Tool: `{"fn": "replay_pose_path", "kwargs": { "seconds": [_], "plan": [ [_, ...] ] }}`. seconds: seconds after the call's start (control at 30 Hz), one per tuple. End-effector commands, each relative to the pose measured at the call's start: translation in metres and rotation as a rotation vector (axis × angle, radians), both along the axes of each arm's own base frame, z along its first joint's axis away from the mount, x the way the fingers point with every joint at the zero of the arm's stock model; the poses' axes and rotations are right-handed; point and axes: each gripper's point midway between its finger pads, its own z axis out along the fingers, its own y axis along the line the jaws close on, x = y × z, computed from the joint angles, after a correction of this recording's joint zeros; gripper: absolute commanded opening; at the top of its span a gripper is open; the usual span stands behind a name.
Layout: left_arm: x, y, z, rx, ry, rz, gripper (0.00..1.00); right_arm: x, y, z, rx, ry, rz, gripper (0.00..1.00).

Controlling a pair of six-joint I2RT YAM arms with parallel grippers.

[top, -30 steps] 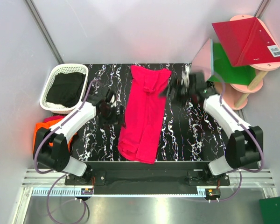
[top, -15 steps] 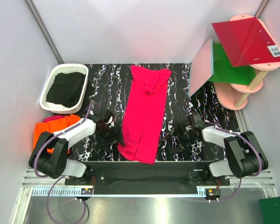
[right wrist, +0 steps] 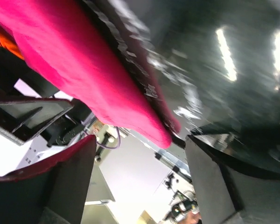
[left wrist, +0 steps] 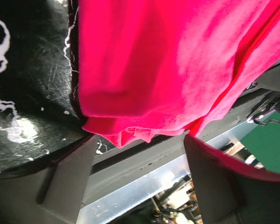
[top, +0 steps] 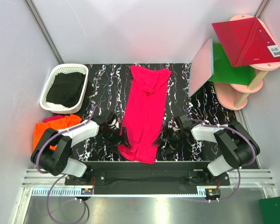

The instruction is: Fold and stack the t-shirts

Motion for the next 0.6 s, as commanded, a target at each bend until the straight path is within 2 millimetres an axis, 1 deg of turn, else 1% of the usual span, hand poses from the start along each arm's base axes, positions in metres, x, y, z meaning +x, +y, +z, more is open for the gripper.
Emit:
{"fn": "replay_pose_path", "kwargs": {
  "seconds": [0.0,0.03,0.07,0.1,0.13,0.17,0.2,0.23,0.27,0.33,0.4,0.43,0.47,0.5,0.53,0.57],
  "plan": [
    [-0.002,0.011,-0.027,0.078,-0.009,-0.014,0.60,-0.038,-0.002,-0.021,-0.035,0.198,0.070,0.79],
    [-0.004,0.012,-0.028,0.084,0.004,-0.015,0.51,-0.039,-0.001,-0.021,-0.033,0.204,0.076,0.77],
    [-0.004,0.012,-0.029,0.091,0.009,-0.017,0.38,-0.039,-0.001,-0.021,-0.026,0.204,0.083,0.75],
    [-0.004,0.014,-0.030,0.103,0.010,-0.016,0.17,-0.038,0.001,-0.020,-0.017,0.212,0.089,0.72],
    [-0.006,0.017,-0.031,0.116,0.022,-0.016,0.08,-0.039,0.002,-0.019,-0.008,0.215,0.097,0.61],
    [-0.008,0.018,-0.033,0.125,0.028,-0.020,0.03,-0.040,0.003,-0.018,0.001,0.218,0.103,0.55],
    [-0.010,0.020,-0.034,0.136,0.035,-0.022,0.00,-0.040,0.006,-0.014,0.027,0.226,0.116,0.49],
    [-0.011,0.021,-0.034,0.137,0.037,-0.023,0.00,-0.040,0.006,-0.011,0.043,0.232,0.125,0.45],
    [-0.012,0.022,-0.034,0.139,0.040,-0.023,0.00,-0.041,0.009,-0.006,0.068,0.241,0.138,0.44],
    [-0.013,0.022,-0.033,0.139,0.041,-0.023,0.00,-0.044,0.009,-0.002,0.085,0.250,0.162,0.45],
    [-0.014,0.023,-0.032,0.142,0.046,-0.017,0.00,-0.046,0.009,0.004,0.093,0.256,0.191,0.49],
    [-0.013,0.022,-0.031,0.142,0.041,-0.020,0.01,-0.054,0.003,0.006,0.082,0.278,0.220,0.50],
    [-0.012,0.022,-0.030,0.142,0.039,-0.015,0.05,-0.056,0.002,0.009,0.080,0.274,0.238,0.53],
    [-0.011,0.021,-0.030,0.140,0.038,-0.015,0.13,-0.065,-0.005,0.010,0.059,0.294,0.262,0.54],
    [-0.012,0.021,-0.030,0.139,0.043,-0.017,0.34,-0.068,-0.009,0.011,0.041,0.285,0.269,0.55],
    [-0.012,0.020,-0.030,0.134,0.047,-0.018,0.40,-0.072,-0.013,0.011,0.029,0.286,0.273,0.56]
  ]
}}
